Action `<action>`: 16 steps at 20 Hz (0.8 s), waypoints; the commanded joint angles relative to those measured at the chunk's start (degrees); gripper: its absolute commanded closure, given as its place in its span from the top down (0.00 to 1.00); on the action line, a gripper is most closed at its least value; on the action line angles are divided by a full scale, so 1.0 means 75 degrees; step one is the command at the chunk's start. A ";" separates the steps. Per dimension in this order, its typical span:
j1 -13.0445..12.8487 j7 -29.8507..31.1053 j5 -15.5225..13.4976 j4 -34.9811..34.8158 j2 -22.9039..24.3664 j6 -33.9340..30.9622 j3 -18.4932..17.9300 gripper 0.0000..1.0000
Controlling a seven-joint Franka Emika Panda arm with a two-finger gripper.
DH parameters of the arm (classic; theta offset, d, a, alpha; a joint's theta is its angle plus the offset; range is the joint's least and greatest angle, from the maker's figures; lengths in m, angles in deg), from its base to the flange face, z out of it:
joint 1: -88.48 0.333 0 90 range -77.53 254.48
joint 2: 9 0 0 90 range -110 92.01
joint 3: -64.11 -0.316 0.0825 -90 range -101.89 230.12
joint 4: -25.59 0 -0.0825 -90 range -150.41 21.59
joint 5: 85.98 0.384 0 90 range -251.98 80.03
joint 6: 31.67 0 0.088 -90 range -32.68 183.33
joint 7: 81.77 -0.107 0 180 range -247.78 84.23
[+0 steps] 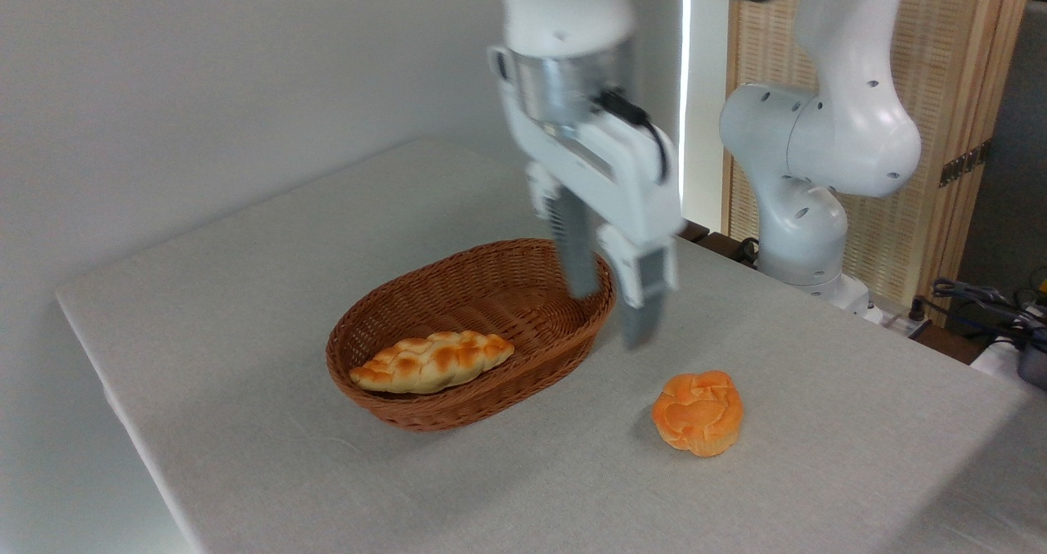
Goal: Put bread into the basket
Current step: 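Move the open gripper from above the basket toward the orange bun, then lower the gripper onto the round orange bun and close on it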
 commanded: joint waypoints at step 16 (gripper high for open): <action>-0.0095 -0.1081 0.1385 -0.2656 0.0094 0.1783 -0.0033 0.82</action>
